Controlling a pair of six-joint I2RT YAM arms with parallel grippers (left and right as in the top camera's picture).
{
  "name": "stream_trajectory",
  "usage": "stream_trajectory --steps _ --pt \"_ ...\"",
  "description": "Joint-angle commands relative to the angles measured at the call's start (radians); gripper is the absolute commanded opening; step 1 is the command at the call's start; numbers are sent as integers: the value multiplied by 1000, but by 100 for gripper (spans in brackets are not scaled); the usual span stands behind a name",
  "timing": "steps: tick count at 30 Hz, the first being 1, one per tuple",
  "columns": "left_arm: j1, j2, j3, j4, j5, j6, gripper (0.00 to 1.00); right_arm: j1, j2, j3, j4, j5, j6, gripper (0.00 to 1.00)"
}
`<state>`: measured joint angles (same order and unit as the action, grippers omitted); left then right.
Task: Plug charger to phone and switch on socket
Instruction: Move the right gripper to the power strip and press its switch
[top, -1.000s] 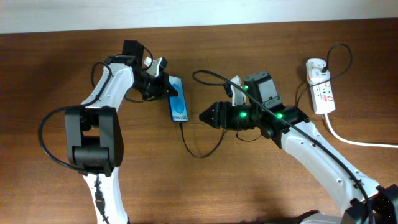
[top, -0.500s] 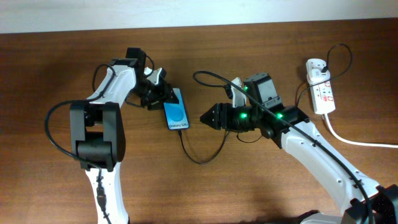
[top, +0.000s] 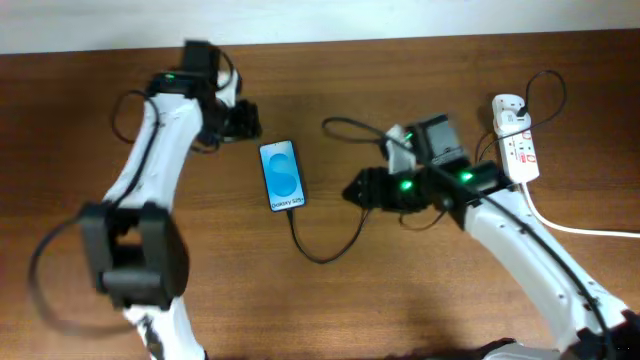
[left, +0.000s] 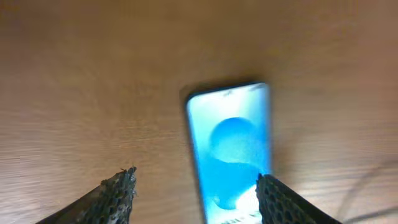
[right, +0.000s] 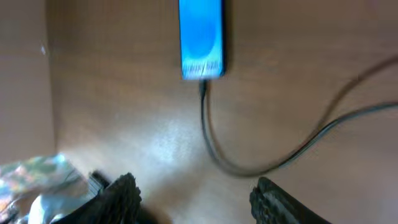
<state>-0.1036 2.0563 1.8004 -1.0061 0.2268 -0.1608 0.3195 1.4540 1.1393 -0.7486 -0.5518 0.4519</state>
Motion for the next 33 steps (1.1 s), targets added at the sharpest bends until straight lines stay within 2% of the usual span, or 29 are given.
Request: stream_trajectory --steps 1,2,3,7,8,10,14,17,21,24,28,33 --pt "6 -262 41 10 -14 -6 70 -92 -53 132 -112 132 -86 62" --pt "6 -312 41 9 -14 -6 72 -147 -56 164 -143 161 -86 62" --pt "6 -347 41 9 -14 -6 99 -230 -57 177 -141 197 -85 62" --pt "6 -374 40 -6 -14 -6 99 -547 -55 177 -138 257 -96 62" --pt "6 -374 40 -6 -14 -6 99 -594 -55 177 -138 257 -137 62" --pt "6 -374 40 -6 -14 -6 99 -663 -52 177 -141 286 -183 62" --pt "6 -374 40 -6 -14 -6 99 -740 1 177 -131 344 -187 62" --pt "6 -374 40 -6 -14 -6 99 -760 95 177 -60 429 -186 63" --pt "6 -374 40 -6 -14 -6 99 -760 309 178 205 433 -186 63" --pt "6 -374 40 -6 -14 -6 99 -780 451 206 333 434 -184 62" --pt "6 -374 40 -6 -14 -6 99 -785 586 232 426 434 -174 62" --pt "6 -374 40 -6 -14 -6 99 -785 665 232 522 445 -132 62"
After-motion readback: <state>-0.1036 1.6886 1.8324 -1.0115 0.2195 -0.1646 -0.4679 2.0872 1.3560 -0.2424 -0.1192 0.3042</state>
